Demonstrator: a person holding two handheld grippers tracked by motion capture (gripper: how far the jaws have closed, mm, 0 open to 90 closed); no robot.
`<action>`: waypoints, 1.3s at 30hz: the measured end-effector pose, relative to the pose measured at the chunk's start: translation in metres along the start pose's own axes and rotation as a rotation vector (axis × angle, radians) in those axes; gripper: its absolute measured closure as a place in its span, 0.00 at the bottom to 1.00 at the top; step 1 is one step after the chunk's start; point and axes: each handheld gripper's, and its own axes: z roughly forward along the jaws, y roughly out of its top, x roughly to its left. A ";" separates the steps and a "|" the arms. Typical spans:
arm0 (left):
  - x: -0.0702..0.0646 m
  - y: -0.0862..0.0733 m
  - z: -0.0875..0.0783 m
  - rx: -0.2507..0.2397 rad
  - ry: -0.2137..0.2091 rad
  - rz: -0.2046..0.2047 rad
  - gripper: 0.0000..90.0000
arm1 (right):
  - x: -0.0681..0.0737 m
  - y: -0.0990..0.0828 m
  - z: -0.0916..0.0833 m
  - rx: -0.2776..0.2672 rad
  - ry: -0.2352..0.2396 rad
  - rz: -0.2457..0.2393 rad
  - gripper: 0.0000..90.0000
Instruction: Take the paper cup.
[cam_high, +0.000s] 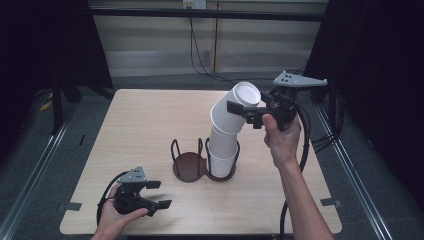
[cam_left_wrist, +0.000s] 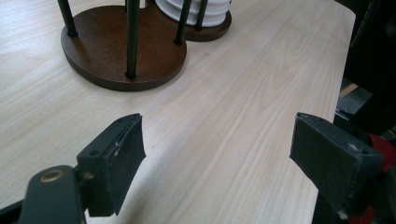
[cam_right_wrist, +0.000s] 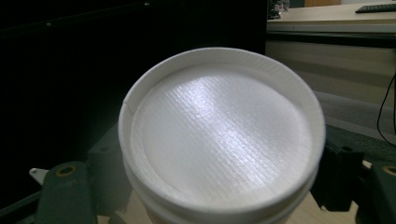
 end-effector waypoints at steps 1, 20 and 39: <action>0.000 0.000 0.000 0.001 0.000 -0.001 0.19 | -0.001 0.000 -0.002 -0.003 0.004 0.006 0.25; 0.000 0.000 0.000 0.000 -0.004 -0.003 0.20 | -0.010 0.000 -0.039 -0.053 -0.009 0.044 0.25; -0.005 0.003 0.004 -0.042 -0.019 0.015 0.19 | -0.013 -0.028 -0.064 0.021 -0.078 0.057 0.25</action>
